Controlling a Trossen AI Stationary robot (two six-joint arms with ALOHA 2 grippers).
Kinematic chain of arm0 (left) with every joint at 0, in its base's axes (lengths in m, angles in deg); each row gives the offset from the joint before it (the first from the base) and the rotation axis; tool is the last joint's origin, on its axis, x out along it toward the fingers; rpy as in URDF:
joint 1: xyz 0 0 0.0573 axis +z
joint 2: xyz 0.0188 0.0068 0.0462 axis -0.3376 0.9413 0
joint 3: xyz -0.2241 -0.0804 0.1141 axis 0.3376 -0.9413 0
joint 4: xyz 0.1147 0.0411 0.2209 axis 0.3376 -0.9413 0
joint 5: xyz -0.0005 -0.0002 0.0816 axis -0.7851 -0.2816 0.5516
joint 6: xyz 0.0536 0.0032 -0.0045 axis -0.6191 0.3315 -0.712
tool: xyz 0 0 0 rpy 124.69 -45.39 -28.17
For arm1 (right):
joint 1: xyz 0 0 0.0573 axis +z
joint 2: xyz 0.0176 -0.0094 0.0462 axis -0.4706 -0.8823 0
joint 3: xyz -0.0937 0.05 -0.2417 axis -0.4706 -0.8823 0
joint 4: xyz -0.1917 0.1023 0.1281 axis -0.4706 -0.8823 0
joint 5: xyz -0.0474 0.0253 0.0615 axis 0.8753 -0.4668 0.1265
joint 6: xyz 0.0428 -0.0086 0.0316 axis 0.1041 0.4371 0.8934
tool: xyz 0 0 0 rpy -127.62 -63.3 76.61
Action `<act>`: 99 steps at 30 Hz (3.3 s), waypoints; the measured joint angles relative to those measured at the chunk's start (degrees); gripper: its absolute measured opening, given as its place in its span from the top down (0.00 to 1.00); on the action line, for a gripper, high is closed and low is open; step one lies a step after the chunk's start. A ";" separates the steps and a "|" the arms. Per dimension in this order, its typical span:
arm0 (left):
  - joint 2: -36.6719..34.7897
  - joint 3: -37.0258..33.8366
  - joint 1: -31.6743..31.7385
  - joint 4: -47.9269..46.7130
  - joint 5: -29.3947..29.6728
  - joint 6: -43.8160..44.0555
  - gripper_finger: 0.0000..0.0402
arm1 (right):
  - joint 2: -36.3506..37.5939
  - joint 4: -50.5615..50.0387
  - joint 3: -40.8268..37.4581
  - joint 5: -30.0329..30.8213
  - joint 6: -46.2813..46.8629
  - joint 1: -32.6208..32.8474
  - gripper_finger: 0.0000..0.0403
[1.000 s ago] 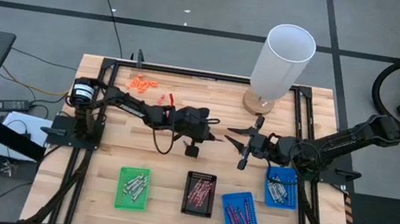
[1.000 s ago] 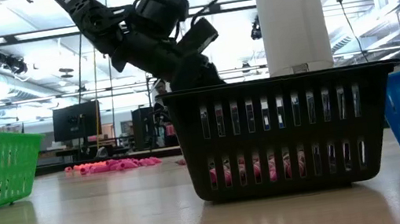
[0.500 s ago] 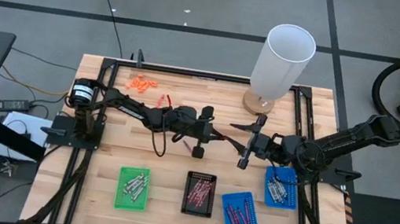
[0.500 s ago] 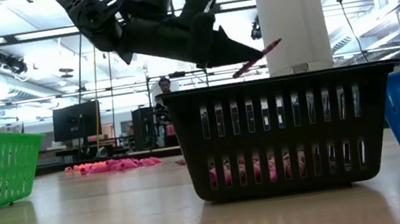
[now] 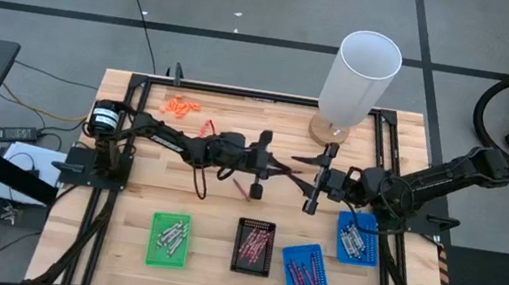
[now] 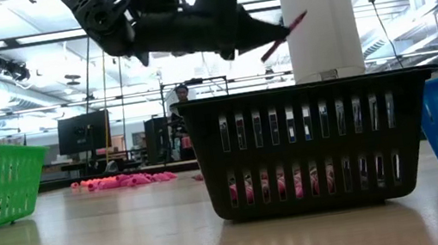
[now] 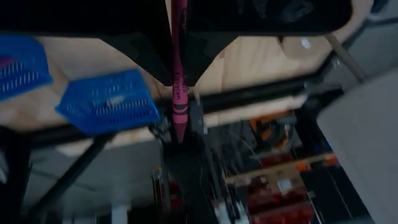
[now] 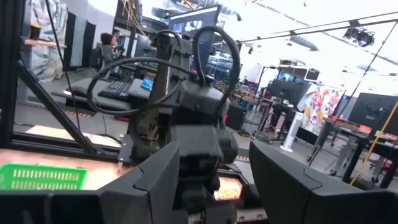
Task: Sort crayons
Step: Put the red crayon into the left blue bin
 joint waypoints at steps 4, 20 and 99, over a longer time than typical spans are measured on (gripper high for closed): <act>-0.02 0.00 -0.72 6.40 -0.03 0.04 0.95 | 0.12 0.11 0.00 1.51 -2.31 0.52 0.50; -0.07 0.04 -1.59 19.33 -1.43 -0.08 0.95 | 10.14 -9.05 0.00 7.33 -2.36 7.02 0.52; -0.09 0.81 -6.75 -15.95 -3.37 -2.08 0.49 | -1.41 -29.15 0.02 -15.51 53.15 11.66 0.89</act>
